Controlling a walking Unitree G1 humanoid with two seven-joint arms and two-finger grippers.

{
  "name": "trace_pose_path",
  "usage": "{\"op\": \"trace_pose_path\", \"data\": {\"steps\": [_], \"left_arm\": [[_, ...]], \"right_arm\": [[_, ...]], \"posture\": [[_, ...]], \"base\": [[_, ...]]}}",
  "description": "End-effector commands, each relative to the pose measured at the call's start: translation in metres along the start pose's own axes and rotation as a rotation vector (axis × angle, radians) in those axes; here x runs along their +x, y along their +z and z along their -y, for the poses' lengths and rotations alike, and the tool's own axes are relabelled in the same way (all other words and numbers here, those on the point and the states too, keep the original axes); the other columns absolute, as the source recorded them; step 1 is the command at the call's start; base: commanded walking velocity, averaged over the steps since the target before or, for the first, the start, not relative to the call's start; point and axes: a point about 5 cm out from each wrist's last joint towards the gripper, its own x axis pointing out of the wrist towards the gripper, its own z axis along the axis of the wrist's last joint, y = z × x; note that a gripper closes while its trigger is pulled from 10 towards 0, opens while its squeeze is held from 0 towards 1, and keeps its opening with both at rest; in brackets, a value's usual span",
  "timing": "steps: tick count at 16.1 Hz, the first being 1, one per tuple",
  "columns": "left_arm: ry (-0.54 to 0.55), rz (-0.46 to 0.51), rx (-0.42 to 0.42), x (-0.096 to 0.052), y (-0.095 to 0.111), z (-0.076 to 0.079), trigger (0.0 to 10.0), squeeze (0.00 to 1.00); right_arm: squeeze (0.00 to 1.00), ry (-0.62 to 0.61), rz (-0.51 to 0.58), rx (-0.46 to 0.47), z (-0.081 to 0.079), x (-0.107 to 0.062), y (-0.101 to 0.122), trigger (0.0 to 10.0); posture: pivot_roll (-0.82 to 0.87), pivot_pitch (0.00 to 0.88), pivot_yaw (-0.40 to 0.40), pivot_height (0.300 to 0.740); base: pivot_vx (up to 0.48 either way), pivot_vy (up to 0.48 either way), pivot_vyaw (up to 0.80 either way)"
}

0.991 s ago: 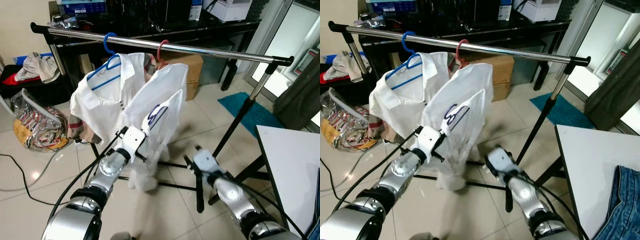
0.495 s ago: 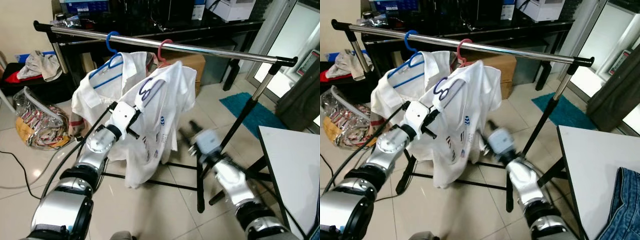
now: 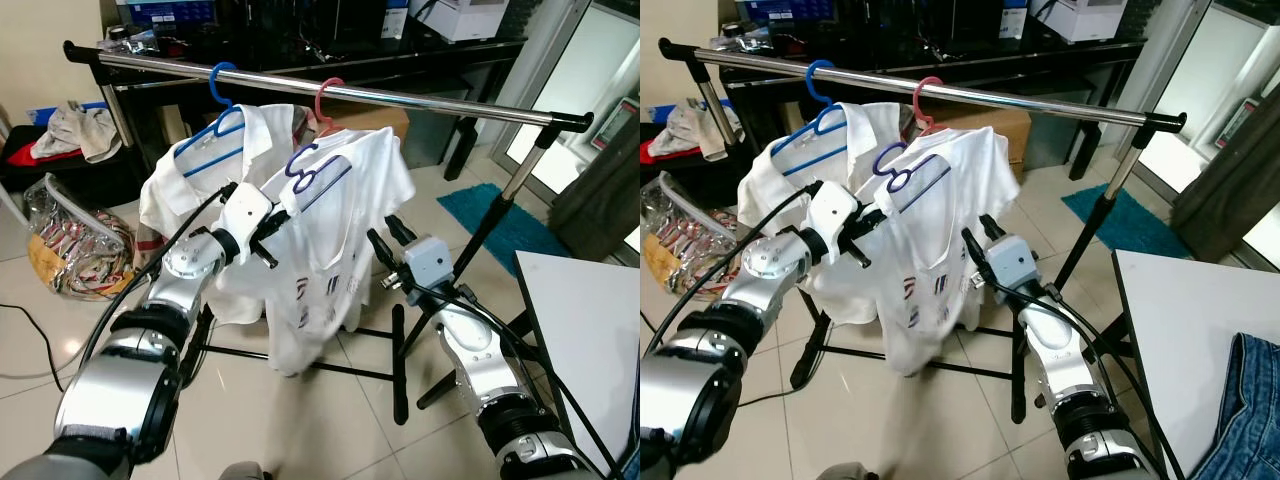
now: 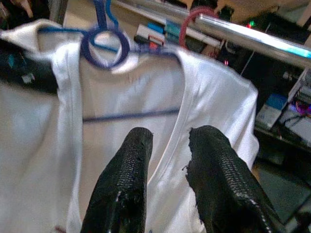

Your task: Hang hanger

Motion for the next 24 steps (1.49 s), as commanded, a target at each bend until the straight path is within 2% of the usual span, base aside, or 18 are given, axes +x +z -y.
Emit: {"op": "trace_pose_path", "data": {"steps": [1, 2, 3, 5, 7, 10, 11, 14, 15, 20, 24], "left_arm": [[0.039, 0.033, -0.018, 0.002, 0.013, -0.012, 10.0, 0.0], [0.064, 0.034, -0.045, 0.002, 0.016, -0.018, 10.0, 0.0], [0.126, 0.038, -0.107, 0.0, 0.023, -0.032, 10.0, 0.0], [0.159, 0.042, -0.132, -0.001, 0.029, -0.042, 10.0, 0.0], [0.163, 0.076, -0.153, 0.001, 0.033, -0.04, 10.0, 0.0], [0.111, 0.089, -0.225, 0.008, 0.012, -0.006, 10.0, 0.0], [0.102, 0.087, -0.234, 0.008, 0.008, -0.001, 10.0, 0.0], [0.093, 0.143, -0.303, 0.007, -0.009, 0.035, 10.0, 0.0], [0.108, 0.17, -0.326, 0.005, -0.012, 0.042, 10.0, 0.0], [0.103, 0.204, -0.357, 0.006, -0.013, 0.061, 10.0, 0.0], [0.093, 0.2, -0.352, 0.004, -0.014, 0.063, 10.0, 0.0]], "right_arm": [[0.0, 0.012, 0.011, -0.002, -0.001, 0.0, 0.004, 10.0], [0.0, 0.026, 0.026, -0.012, -0.002, 0.002, 0.008, 10.0], [0.0, 0.045, 0.059, -0.024, -0.004, 0.005, 0.018, 10.0], [0.0, 0.054, 0.083, -0.028, -0.004, 0.008, 0.026, 10.0], [0.0, 0.035, 0.081, -0.017, -0.002, 0.008, 0.027, 10.0], [0.0, -0.047, -0.003, -0.018, 0.005, -0.004, 0.012, 10.0], [0.0, -0.055, -0.012, -0.016, 0.006, -0.006, 0.011, 10.0], [0.0, -0.145, -0.043, -0.043, 0.011, -0.013, 0.006, 10.0], [0.0, -0.171, -0.045, -0.042, 0.012, -0.014, 0.005, 10.0], [0.0, -0.207, -0.051, -0.02, 0.012, -0.008, 0.005, 10.0], [0.0, -0.216, -0.044, -0.02, 0.012, -0.005, 0.007, 10.0]], "posture": [[0.2, 0.0, -0.037, 0.74], [0.2, 0.0, -0.037, 0.74], [0.19, 0.0, -0.034, 0.74], [0.19, 0.0, -0.033, 0.74], [0.18, 0.0, -0.03, 0.74], [0.19, 0.005, -0.031, 0.74], [0.19, 0.005, -0.031, 0.74], [0.2, 0.006, -0.037, 0.74], [0.21, 0.005, -0.041, 0.74], [0.23, 0.002, -0.045, 0.74], [0.23, 0.0, -0.043, 0.74]], "base": [[0.0, 0.0, 0.0], [0.0, 0.0, 0.0], [0.0, 0.0, 0.0], [0.0, 0.0, 0.0], [0.0, 0.0, 0.0], [0.0, 0.0, 0.0], [0.0, 0.0, 0.0], [0.0, 0.0, 0.0], [0.0, 0.0, 0.0], [0.0, 0.0, 0.0], [0.062, 0.0, 0.0]]}}
